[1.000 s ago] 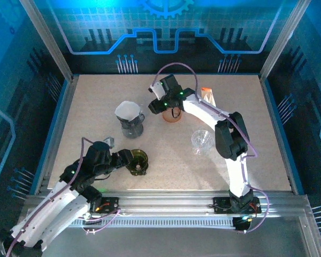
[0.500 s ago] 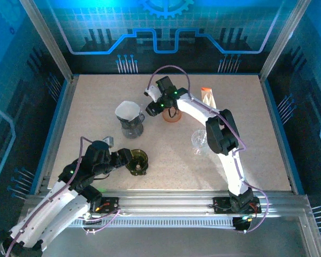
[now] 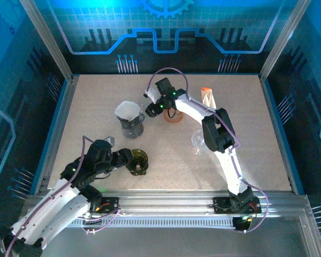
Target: Place the coffee filter in the dripper
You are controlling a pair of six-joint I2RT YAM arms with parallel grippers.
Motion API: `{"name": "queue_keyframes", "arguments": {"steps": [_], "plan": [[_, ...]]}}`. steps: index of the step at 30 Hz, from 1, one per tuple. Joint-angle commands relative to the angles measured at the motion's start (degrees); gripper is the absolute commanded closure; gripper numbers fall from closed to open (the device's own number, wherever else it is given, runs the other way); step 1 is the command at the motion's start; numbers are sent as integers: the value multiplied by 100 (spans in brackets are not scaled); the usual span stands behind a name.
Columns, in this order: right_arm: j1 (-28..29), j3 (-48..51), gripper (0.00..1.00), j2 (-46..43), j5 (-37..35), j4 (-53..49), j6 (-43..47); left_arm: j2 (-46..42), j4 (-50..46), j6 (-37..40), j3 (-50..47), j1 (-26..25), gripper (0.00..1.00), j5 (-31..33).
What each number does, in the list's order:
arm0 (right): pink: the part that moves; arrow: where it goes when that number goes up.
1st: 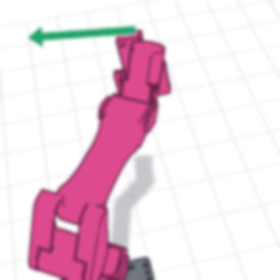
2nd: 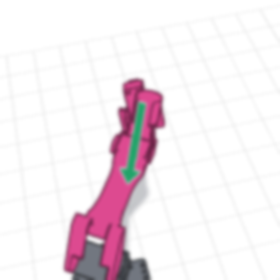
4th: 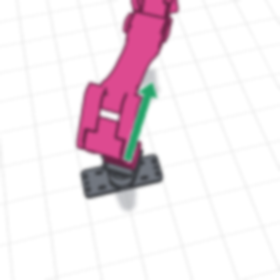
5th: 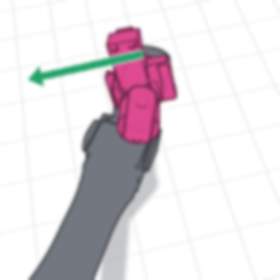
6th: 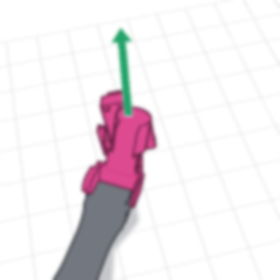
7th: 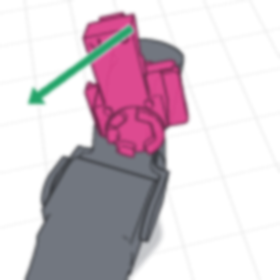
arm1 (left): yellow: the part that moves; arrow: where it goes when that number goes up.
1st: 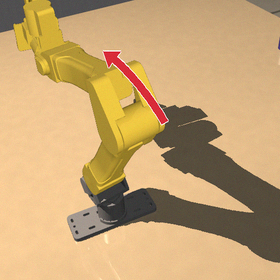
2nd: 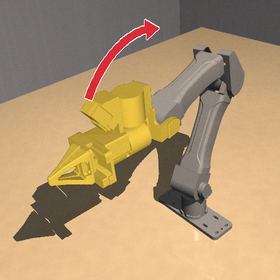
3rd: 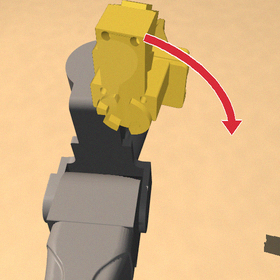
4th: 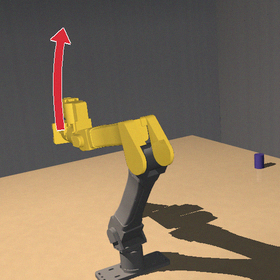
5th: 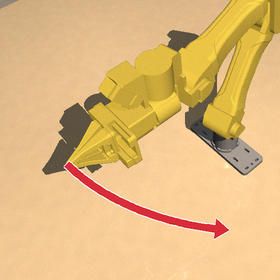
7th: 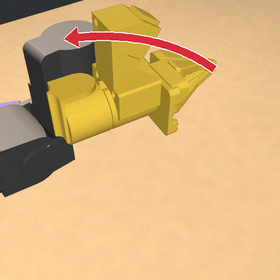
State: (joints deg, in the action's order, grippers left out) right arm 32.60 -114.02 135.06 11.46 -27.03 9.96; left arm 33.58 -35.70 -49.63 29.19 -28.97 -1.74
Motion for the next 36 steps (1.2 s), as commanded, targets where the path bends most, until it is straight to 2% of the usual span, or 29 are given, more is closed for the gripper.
{"name": "queue_keyframes", "arguments": {"steps": [1, 13, 29, 36], "plan": [[-43, -87, 49, 110, 140, 59, 16, 44, -5, -77, 105, 11, 33, 32], [0, 448, 72, -369, 114, 362, -3, 74, 88, -135, 9, 9, 33, -10], [139, 1667, 84, -1331, -435, 793, -352, -142, 59, -158, -71, 10, 34, -46], [350, 2480, 88, -1974, -1054, 725, -529, -168, 102, -140, -115, 9, 34, -99]]}}
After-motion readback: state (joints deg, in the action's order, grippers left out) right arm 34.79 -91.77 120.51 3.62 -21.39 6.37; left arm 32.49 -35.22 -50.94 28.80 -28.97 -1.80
